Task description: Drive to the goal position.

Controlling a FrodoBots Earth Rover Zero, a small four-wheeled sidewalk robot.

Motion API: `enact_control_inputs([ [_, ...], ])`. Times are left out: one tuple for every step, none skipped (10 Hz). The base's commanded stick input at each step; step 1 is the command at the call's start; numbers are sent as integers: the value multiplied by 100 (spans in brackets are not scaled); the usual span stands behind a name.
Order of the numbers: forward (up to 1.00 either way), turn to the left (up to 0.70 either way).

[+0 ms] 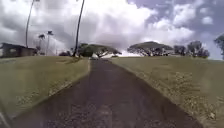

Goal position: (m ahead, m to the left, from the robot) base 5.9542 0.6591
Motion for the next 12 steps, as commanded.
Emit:
enact_control_inputs([
  [68, 2],
  [68, 2],
  [68, 2],
  [68, 2],
  [68, 2],
  [68, 2],
  [68, 2],
  [68, 2],
  [68, 2],
  [68, 2],
  [68, 2],
  [68, 2],
])
